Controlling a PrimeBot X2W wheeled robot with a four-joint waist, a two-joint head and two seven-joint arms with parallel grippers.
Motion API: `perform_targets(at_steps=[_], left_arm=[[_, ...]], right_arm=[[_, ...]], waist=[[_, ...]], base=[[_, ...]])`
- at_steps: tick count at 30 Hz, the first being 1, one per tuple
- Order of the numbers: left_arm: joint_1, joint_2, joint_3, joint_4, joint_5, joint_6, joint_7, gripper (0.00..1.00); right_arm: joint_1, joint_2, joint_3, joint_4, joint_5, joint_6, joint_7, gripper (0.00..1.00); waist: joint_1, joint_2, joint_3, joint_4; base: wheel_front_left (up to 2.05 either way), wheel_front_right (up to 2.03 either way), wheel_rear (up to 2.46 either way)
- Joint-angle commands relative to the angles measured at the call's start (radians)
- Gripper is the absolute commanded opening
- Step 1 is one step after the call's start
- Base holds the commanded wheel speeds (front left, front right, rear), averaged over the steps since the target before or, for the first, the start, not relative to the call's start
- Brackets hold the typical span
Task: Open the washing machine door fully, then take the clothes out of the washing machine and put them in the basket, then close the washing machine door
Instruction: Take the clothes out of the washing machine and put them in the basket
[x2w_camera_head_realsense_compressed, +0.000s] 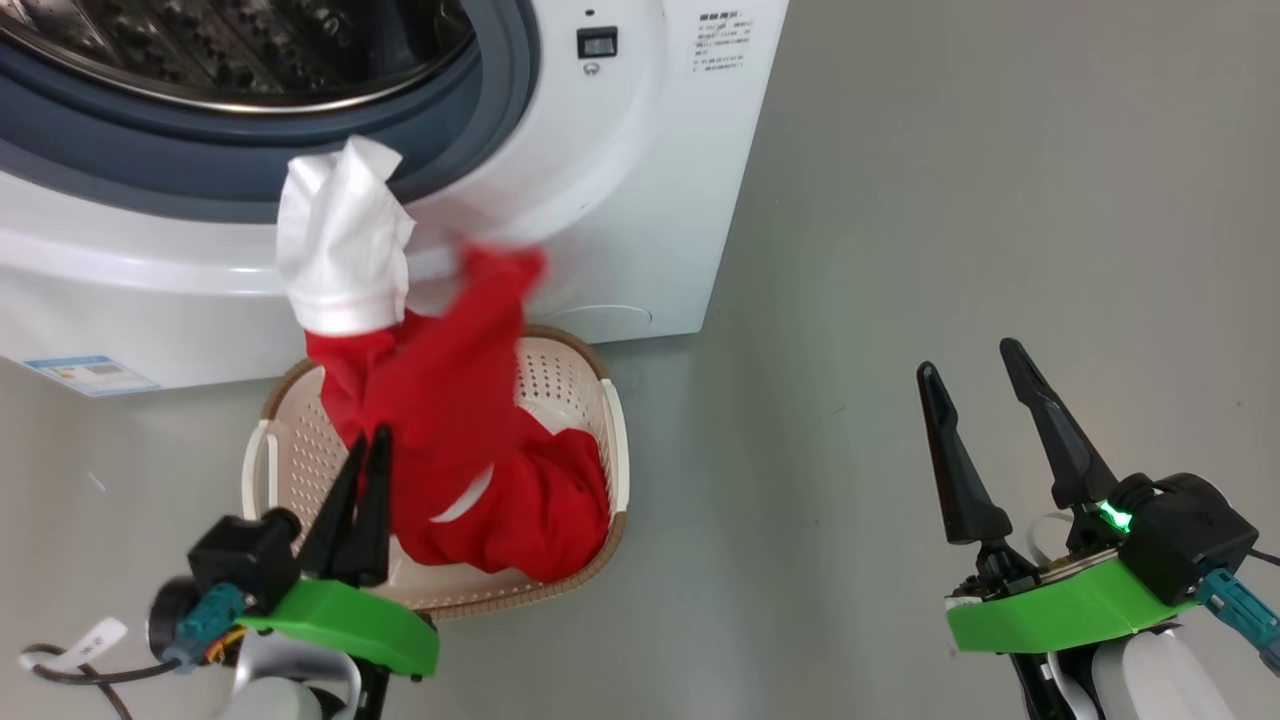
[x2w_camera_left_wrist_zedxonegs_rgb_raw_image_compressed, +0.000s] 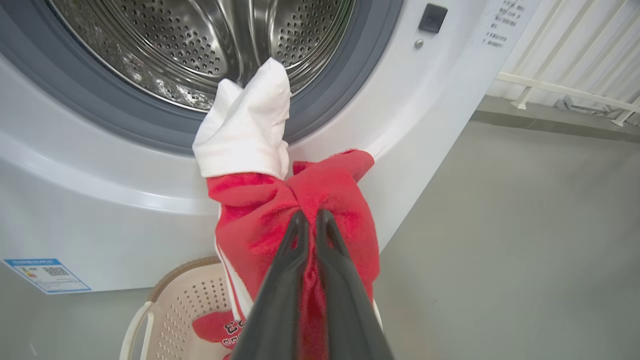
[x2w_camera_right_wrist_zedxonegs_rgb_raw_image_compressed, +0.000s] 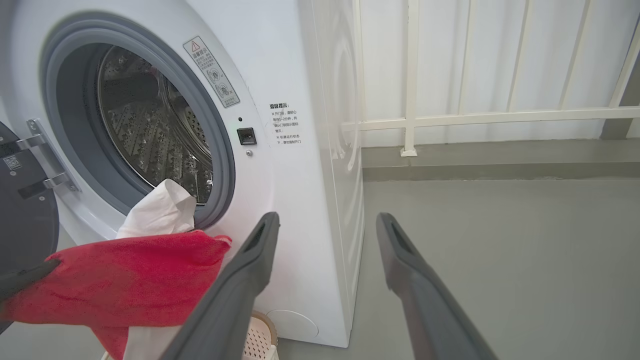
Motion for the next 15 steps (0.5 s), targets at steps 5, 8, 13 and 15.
perform_targets(at_steps=[5, 8, 13, 15], left_arm=[[-0.061, -0.004, 0.023, 0.133, -0.016, -0.028, -0.023, 0.0], [-0.106, -0.017, 0.026, 0.235, -0.02, -0.04, -0.037, 0.0], [-0.185, -0.025, 0.03, 0.398, -0.008, -0.05, -0.051, 0.0], [-0.214, -0.03, 0.034, 0.45, -0.005, -0.052, -0.054, 0.0]], right_arm=[[-0.009, -0.004, 0.022, -0.032, -0.011, 0.006, -0.006, 1.0], [-0.012, -0.004, 0.026, -0.034, -0.014, 0.006, -0.006, 1.0], [-0.018, -0.004, 0.032, -0.038, -0.017, 0.006, -0.006, 1.0], [-0.02, -0.004, 0.029, -0.04, -0.016, 0.006, -0.006, 1.0]], waist=[[0.0, 0.0, 0.032, -0.005], [0.0, 0.0, 0.044, -0.009], [0.0, 0.0, 0.07, -0.026], [0.0, 0.0, 0.082, -0.034]], base=[[0.0, 0.0, 0.0], [0.0, 0.0, 0.0], [0.0, 0.0, 0.0], [0.0, 0.0, 0.0]])
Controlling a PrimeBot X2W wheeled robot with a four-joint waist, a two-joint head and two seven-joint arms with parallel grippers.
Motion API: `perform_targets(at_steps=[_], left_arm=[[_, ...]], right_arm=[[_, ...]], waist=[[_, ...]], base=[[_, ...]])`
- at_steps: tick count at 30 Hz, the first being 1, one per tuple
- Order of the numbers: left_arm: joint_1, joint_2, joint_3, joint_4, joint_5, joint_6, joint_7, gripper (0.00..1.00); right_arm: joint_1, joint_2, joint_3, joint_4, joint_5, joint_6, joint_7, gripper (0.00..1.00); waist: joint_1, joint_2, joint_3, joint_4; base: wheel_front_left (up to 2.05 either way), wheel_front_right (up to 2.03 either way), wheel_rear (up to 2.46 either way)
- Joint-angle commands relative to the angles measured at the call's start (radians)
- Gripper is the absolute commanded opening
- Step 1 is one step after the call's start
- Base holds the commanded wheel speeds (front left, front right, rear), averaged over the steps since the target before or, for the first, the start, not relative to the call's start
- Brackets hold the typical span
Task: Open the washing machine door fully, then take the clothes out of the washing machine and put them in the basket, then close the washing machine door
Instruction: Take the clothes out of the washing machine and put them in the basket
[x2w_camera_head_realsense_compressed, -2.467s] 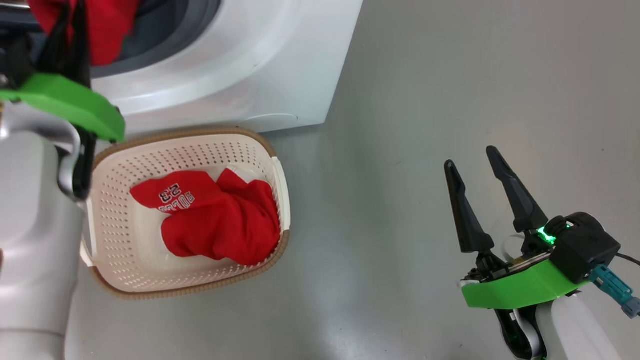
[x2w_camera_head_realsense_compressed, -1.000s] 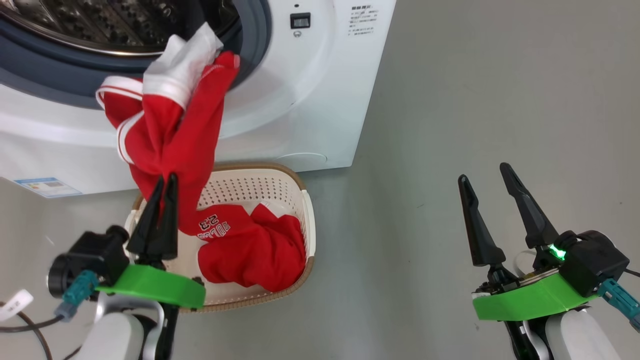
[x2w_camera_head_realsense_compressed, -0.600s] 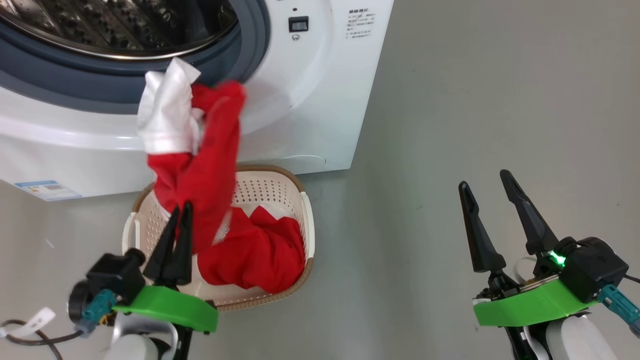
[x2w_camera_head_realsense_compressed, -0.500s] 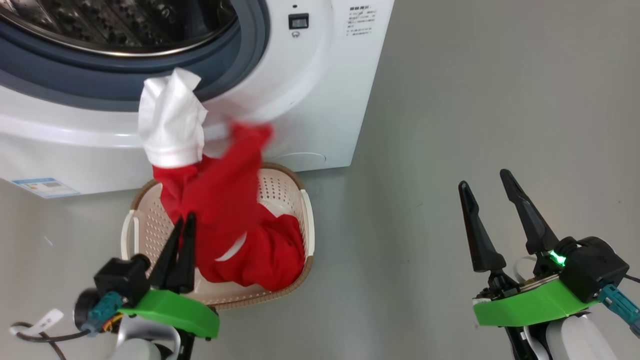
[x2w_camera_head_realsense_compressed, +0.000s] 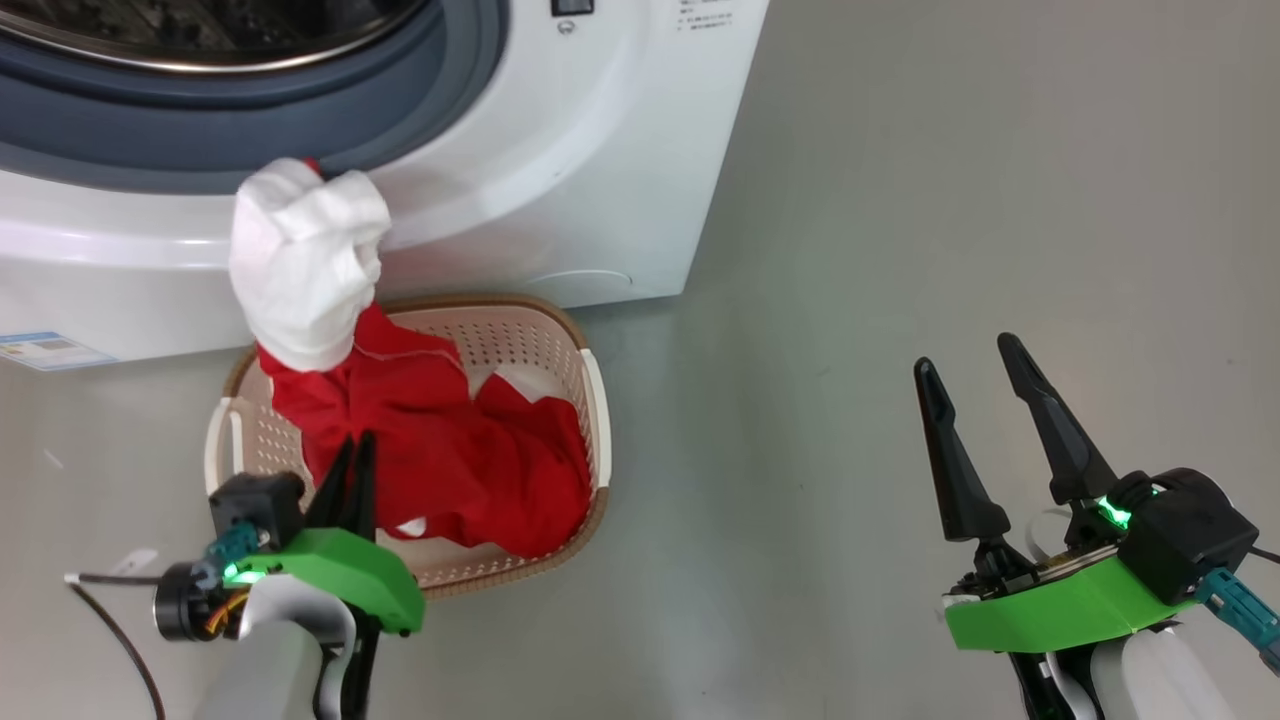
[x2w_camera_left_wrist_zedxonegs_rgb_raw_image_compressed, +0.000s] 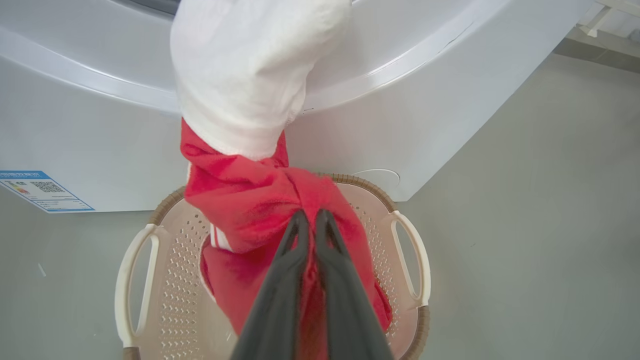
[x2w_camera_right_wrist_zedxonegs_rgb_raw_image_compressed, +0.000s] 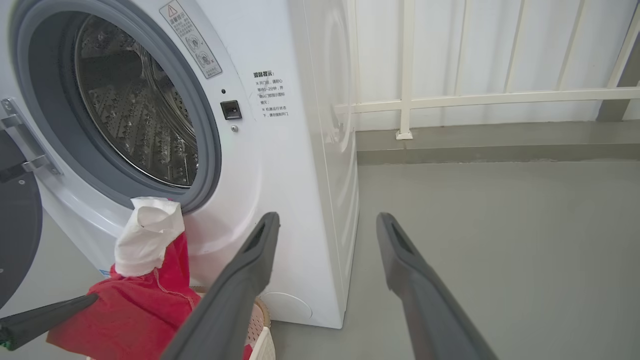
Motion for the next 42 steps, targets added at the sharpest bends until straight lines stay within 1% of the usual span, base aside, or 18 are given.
perform_targets(at_steps=[1, 8, 18, 22, 28, 33, 42], left_arm=[[-0.034, 0.017, 0.036, 0.019, 0.002, -0.01, -0.014, 0.0], [-0.118, 0.016, 0.062, 0.159, 0.005, -0.032, -0.016, 0.0], [-0.23, 0.012, 0.084, 0.358, 0.004, -0.061, -0.016, 0.0], [-0.271, 0.011, 0.088, 0.429, -0.001, -0.052, -0.015, 0.0], [-0.337, 0.012, 0.082, 0.523, -0.008, -0.055, 0.017, 0.0], [-0.355, 0.025, 0.075, 0.553, -0.008, -0.042, 0.042, 0.0], [-0.364, 0.039, 0.068, 0.57, -0.013, -0.017, 0.05, 0.0]], right_arm=[[-0.018, -0.004, 0.023, -0.029, -0.011, 0.006, -0.006, 1.0], [-0.032, -0.004, 0.021, -0.039, -0.008, 0.006, -0.006, 1.0], [-0.06, -0.004, 0.025, -0.047, 0.009, 0.006, -0.006, 1.0], [-0.068, -0.004, 0.031, -0.042, 0.024, 0.006, -0.006, 1.0], [-0.089, -0.004, 0.039, -0.043, 0.04, 0.006, -0.006, 1.0], [-0.102, -0.004, 0.044, -0.044, 0.048, 0.006, -0.006, 1.0], [-0.109, -0.004, 0.044, -0.038, 0.056, 0.006, -0.006, 1.0]], waist=[[0.0, 0.0, 0.02, -0.015], [0.0, 0.0, 0.075, -0.039], [0.0, 0.0, 0.145, -0.054], [0.0, 0.0, 0.164, -0.061], [0.0, 0.0, 0.201, -0.076], [0.0, 0.0, 0.221, -0.088], [0.0, 0.0, 0.226, -0.089]], base=[[0.0, 0.0, 0.0], [0.0, 0.0, 0.0], [0.0, 0.0, 0.0], [0.0, 0.0, 0.0], [0.0, 0.0, 0.0], [0.0, 0.0, 0.0], [0.0, 0.0, 0.0]])
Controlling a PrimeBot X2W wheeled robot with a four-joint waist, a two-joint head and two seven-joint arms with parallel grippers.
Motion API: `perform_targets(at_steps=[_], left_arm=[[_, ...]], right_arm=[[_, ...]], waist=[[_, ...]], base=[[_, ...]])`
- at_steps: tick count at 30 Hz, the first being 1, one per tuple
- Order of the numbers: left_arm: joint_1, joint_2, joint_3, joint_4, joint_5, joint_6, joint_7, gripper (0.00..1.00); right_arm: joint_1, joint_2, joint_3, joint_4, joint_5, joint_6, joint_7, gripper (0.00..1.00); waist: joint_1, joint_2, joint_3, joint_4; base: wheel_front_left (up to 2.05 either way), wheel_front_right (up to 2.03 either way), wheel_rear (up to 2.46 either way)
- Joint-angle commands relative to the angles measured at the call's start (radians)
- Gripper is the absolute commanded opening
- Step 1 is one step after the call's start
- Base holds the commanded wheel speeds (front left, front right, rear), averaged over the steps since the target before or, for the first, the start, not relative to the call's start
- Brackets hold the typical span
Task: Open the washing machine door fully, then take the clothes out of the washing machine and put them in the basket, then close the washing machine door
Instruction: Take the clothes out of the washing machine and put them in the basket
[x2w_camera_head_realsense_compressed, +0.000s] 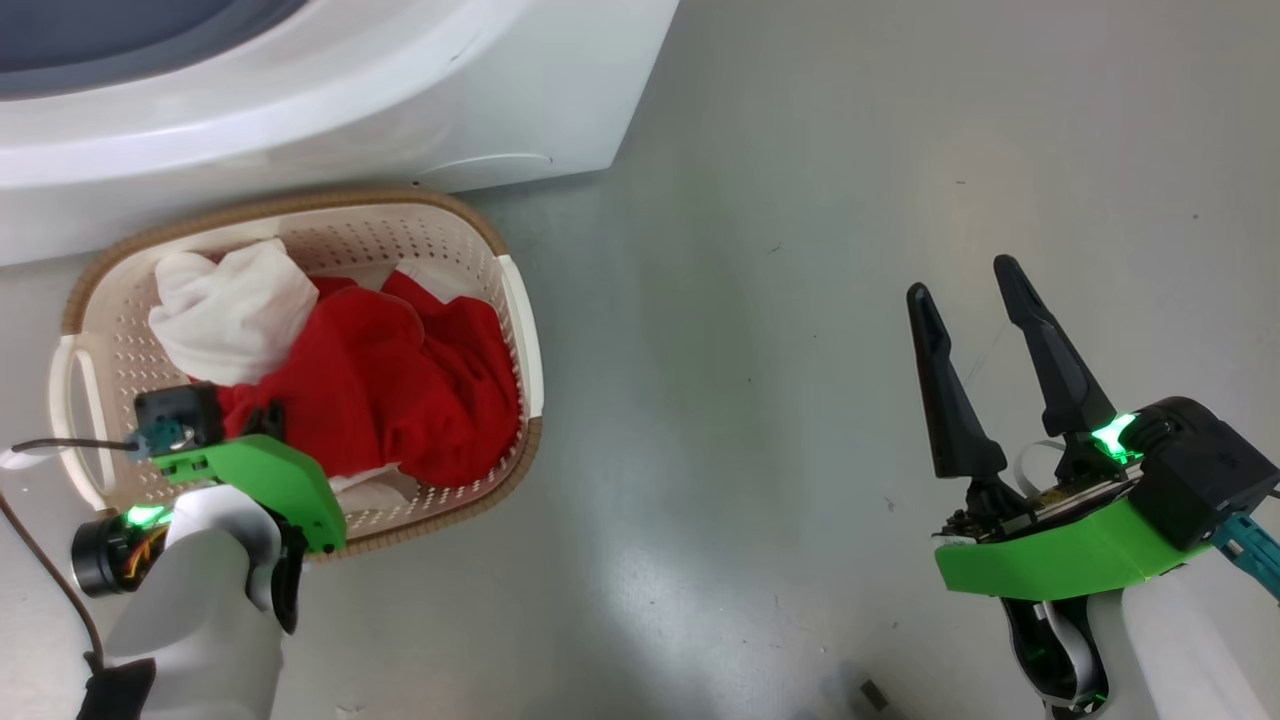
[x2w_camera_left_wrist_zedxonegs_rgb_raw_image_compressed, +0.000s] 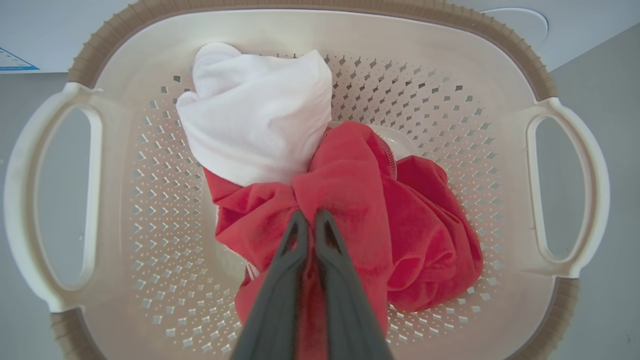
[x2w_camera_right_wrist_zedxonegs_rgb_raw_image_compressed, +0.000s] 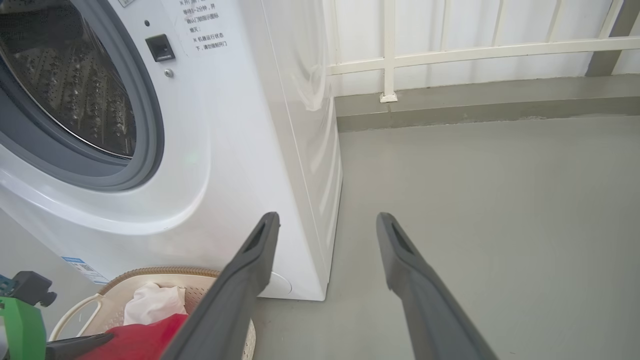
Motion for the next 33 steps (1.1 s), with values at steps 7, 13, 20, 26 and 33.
perform_targets(at_steps=[7, 13, 20, 26, 33], left_arm=[[-0.007, 0.03, 0.034, -0.002, -0.04, 0.001, -0.017, 1.0], [0.002, 0.023, 0.038, -0.03, -0.044, 0.003, -0.061, 1.0], [0.061, 0.013, 0.048, -0.169, -0.023, 0.002, -0.068, 1.0], [0.142, 0.001, 0.056, -0.31, 0.012, -0.011, -0.068, 1.0], [0.266, -0.019, 0.097, -0.535, 0.053, -0.031, -0.068, 1.0]], right_arm=[[-0.002, -0.004, 0.02, -0.007, 0.002, 0.006, -0.006, 1.0], [0.005, -0.004, 0.021, 0.008, -0.01, 0.006, -0.006, 1.0], [0.021, -0.004, 0.021, 0.02, -0.023, 0.006, -0.006, 1.0], [0.036, -0.004, 0.019, 0.025, -0.035, 0.006, -0.006, 1.0], [0.062, -0.004, 0.003, 0.027, -0.047, 0.006, -0.006, 1.0]], waist=[[0.0, -0.0001, -0.017, 0.01], [0.0, -0.0001, -0.059, 0.027], [0.0, -0.0001, -0.123, 0.046], [0.0, -0.0001, -0.174, 0.06], [0.0, -0.0001, -0.238, 0.08]], base=[[0.0, 0.0, 0.0], [0.0, 0.0, 0.0], [0.0, 0.0, 0.0], [0.0, 0.0, 0.0], [0.0, 0.0, 0.0]])
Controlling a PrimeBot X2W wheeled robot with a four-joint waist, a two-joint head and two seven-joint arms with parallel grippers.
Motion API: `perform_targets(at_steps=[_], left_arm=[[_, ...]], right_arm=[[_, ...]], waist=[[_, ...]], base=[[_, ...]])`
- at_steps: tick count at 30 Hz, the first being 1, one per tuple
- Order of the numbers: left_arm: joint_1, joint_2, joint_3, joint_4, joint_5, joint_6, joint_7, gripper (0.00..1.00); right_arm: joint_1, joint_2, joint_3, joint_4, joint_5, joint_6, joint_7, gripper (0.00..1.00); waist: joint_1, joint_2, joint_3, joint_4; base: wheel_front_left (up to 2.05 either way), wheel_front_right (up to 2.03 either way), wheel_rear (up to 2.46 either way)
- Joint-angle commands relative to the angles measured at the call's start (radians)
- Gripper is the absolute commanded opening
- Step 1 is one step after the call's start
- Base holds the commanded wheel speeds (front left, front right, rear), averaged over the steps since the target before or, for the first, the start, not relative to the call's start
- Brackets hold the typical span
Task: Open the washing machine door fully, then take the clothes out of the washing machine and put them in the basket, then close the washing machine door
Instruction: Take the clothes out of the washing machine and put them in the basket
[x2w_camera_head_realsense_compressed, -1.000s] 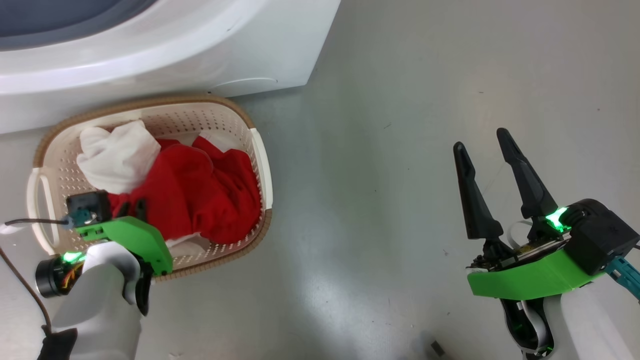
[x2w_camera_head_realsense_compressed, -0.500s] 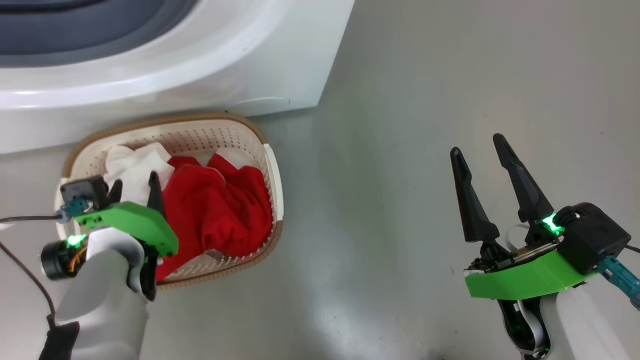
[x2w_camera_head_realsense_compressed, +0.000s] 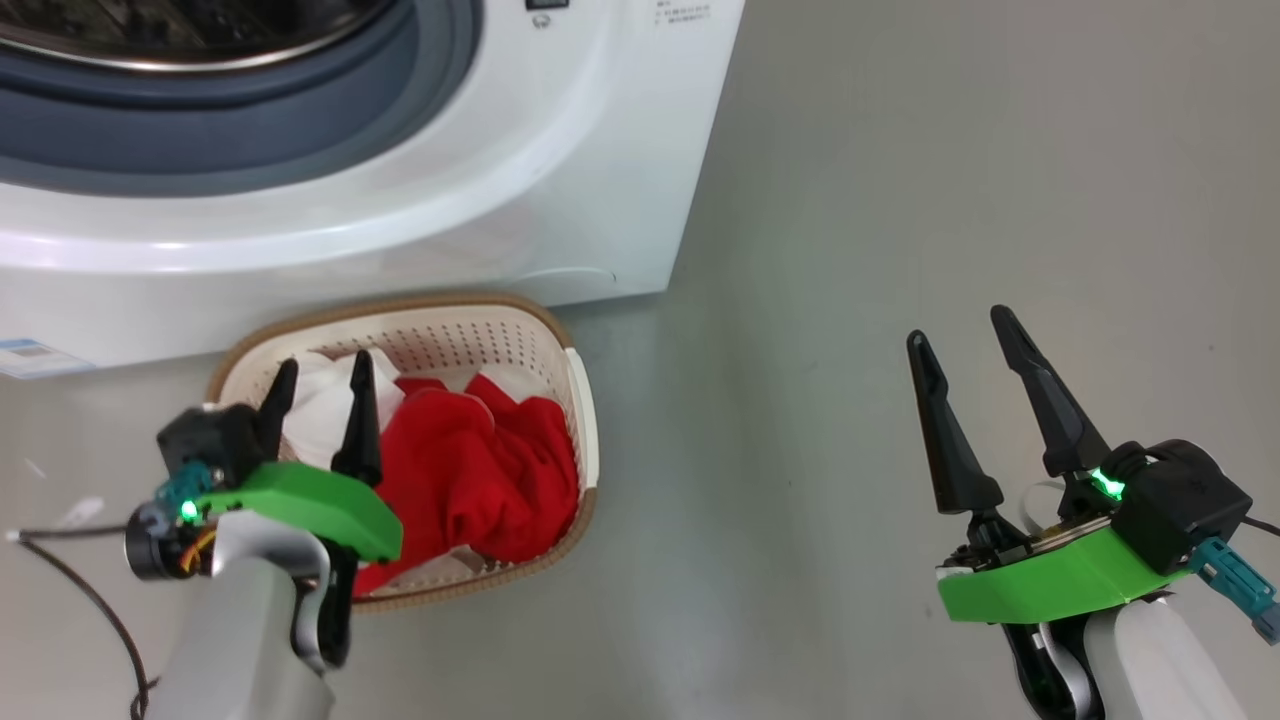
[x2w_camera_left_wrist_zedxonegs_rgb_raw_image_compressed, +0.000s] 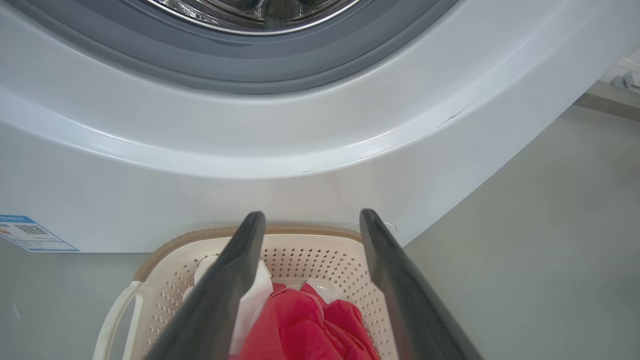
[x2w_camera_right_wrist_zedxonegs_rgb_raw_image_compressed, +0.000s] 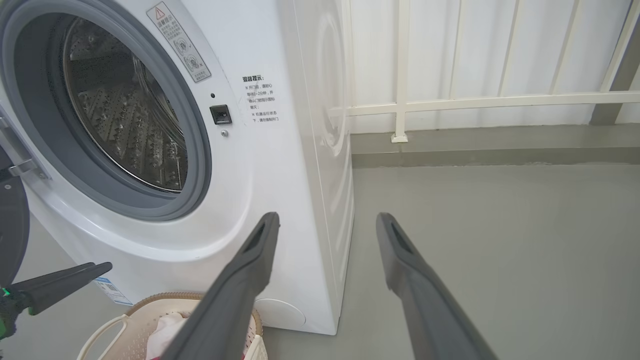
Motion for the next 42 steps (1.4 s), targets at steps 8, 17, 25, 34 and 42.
perform_targets(at_steps=[8, 17, 25, 34, 42], left_arm=[[0.165, 0.001, 0.074, -0.309, 0.102, 0.002, -0.012, 1.0], [0.301, -0.021, 0.113, -0.639, 0.174, -0.004, -0.012, 1.0], [0.373, -0.025, 0.097, -0.711, 0.201, -0.014, -0.012, 1.0], [0.466, -0.026, 0.097, -0.744, 0.149, 0.008, -0.012, 1.0], [0.544, -0.026, 0.116, -0.794, 0.14, -0.003, -0.012, 1.0]], right_arm=[[0.024, -0.004, 0.006, -0.01, -0.047, 0.006, -0.006, 1.0], [0.037, -0.004, -0.025, 0.004, -0.071, 0.006, -0.006, 1.0], [0.06, -0.004, -0.049, -0.002, -0.085, 0.006, -0.006, 1.0], [0.118, -0.004, -0.099, -0.024, -0.082, 0.006, -0.006, 1.0], [0.172, -0.004, -0.124, -0.039, -0.08, 0.006, -0.006, 1.0]], waist=[[0.0, 0.0, -0.101, 0.041], [0.0, 0.0, -0.159, 0.077], [0.0, 0.0, -0.213, 0.092], [0.0, 0.0, -0.274, 0.095], [0.0, 0.0, -0.326, 0.081]], base=[[0.0, 0.0, 0.0], [0.0, 0.0, 0.0], [0.0, 0.0, 0.0], [0.0, 0.0, 0.0], [0.0, 0.0, 0.0]])
